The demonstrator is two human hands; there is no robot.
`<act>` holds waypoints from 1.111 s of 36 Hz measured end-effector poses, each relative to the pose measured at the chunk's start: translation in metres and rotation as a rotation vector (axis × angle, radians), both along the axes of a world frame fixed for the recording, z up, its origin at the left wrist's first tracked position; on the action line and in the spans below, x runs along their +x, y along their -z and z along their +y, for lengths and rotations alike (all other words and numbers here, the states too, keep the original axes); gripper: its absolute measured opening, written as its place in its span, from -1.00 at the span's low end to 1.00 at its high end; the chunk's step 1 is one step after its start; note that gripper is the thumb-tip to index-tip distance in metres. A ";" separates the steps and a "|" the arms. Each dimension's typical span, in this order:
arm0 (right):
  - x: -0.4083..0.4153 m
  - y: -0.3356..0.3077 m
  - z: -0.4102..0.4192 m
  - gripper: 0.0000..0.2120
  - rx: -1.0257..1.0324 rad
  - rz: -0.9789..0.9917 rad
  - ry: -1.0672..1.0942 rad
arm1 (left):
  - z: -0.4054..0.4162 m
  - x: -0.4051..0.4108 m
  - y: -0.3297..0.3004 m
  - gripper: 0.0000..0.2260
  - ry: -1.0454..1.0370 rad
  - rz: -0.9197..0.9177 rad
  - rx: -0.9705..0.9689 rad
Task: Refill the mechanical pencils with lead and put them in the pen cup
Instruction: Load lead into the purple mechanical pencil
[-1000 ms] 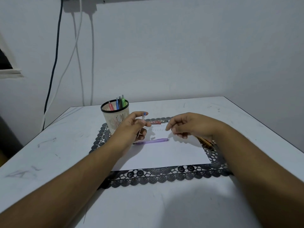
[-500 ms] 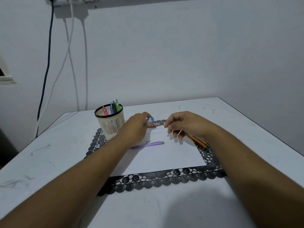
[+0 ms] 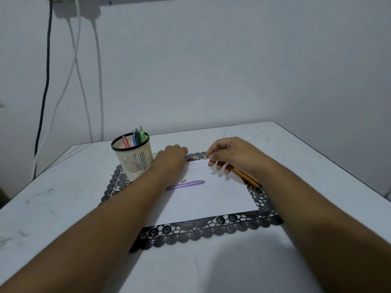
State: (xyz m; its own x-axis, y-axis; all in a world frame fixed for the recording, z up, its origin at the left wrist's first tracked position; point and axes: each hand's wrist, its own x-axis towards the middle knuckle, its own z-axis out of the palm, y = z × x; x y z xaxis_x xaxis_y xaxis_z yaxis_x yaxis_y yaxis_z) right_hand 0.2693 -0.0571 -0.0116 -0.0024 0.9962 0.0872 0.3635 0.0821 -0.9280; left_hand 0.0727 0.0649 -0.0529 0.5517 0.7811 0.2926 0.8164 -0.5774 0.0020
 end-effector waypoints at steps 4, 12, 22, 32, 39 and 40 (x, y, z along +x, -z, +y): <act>0.002 -0.002 0.000 -0.90 -0.001 0.023 0.006 | -0.005 -0.004 -0.007 -0.69 0.047 -0.061 -0.004; 0.000 0.001 0.000 -0.92 -0.014 0.014 0.026 | -0.055 -0.056 -0.019 -0.91 0.182 -0.153 -0.069; -0.012 0.008 0.001 -0.93 0.038 0.054 0.101 | -0.062 -0.078 -0.004 -0.94 0.270 -0.144 -0.241; -0.027 0.010 0.003 -0.92 0.076 0.025 0.103 | -0.061 -0.082 0.000 -0.85 0.269 -0.193 -0.335; -0.033 0.009 0.003 -0.92 0.124 0.175 0.165 | -0.063 -0.084 -0.003 -0.90 0.234 -0.386 -0.355; -0.034 0.009 0.003 -0.92 0.121 0.207 0.175 | -0.063 -0.084 -0.003 -0.89 0.231 -0.416 -0.361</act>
State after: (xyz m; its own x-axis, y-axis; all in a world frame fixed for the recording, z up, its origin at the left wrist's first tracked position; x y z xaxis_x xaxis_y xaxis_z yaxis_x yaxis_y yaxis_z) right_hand 0.2355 -0.0544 -0.0211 0.1984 0.9623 0.1860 0.1862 0.1493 -0.9711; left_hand -0.0117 0.0015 -0.0500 0.6152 0.7446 0.2589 0.5584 -0.6434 0.5237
